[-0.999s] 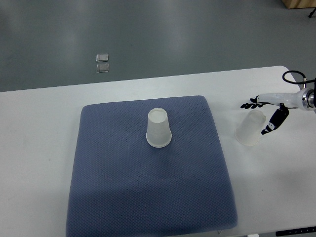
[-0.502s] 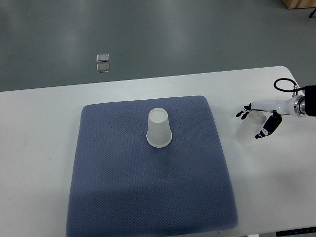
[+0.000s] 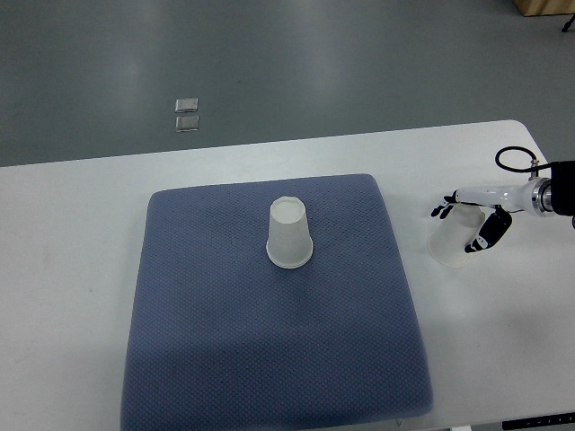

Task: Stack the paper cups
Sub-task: 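Close the right hand fingers around the white paper cup, then lift the cup and carry it over the upside-down cup on the cushion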

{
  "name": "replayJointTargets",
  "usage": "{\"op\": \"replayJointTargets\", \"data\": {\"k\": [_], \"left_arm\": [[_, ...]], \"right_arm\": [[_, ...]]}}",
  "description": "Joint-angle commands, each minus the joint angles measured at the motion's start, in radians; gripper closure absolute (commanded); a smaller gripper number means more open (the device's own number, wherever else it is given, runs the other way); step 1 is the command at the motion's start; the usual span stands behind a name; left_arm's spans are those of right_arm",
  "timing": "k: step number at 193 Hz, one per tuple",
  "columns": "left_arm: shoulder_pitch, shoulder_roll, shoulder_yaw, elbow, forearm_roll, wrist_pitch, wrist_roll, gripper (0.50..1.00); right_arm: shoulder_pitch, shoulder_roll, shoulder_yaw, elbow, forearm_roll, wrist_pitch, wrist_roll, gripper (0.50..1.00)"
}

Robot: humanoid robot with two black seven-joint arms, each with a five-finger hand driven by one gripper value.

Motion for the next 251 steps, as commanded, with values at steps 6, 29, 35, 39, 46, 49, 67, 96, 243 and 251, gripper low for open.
{"op": "replayJointTargets", "data": {"k": [6, 29, 35, 39, 46, 49, 67, 96, 243, 251], "left_arm": [[0.000, 0.000, -0.001, 0.000, 0.000, 0.001, 0.000, 0.500], [0.000, 0.000, -0.001, 0.000, 0.000, 0.001, 0.000, 0.500], [0.000, 0.000, 0.001, 0.000, 0.000, 0.000, 0.000, 0.500], [0.000, 0.000, 0.001, 0.000, 0.000, 0.001, 0.000, 0.500], [0.000, 0.000, -0.001, 0.000, 0.000, 0.000, 0.000, 0.500], [0.000, 0.000, 0.001, -0.001, 0.000, 0.000, 0.000, 0.500], [0.000, 0.000, 0.001, 0.000, 0.000, 0.000, 0.000, 0.500], [0.000, 0.000, 0.001, 0.000, 0.000, 0.000, 0.000, 0.500], [0.000, 0.000, 0.001, 0.000, 0.000, 0.000, 0.000, 0.500], [0.001, 0.000, 0.001, 0.000, 0.000, 0.000, 0.000, 0.500]], "right_arm": [[0.000, -0.001, 0.000, 0.000, 0.000, 0.000, 0.000, 0.699], [0.002, -0.002, 0.000, 0.000, 0.000, 0.000, 0.000, 0.709], [0.002, -0.002, 0.000, 0.000, 0.000, 0.000, 0.000, 0.720], [0.002, -0.002, 0.000, 0.000, 0.000, 0.000, 0.000, 0.726], [0.002, -0.002, 0.000, 0.000, 0.000, 0.000, 0.000, 0.732], [0.002, -0.002, 0.000, 0.000, 0.000, 0.000, 0.000, 0.732], [0.002, -0.002, 0.000, 0.000, 0.000, 0.000, 0.000, 0.736], [0.002, -0.002, 0.000, 0.000, 0.000, 0.001, 0.000, 0.777], [0.316, -0.045, 0.018, 0.114, 0.024, 0.156, 0.118, 0.842], [0.342, -0.036, 0.018, 0.129, 0.037, 0.173, 0.118, 0.842]]}}
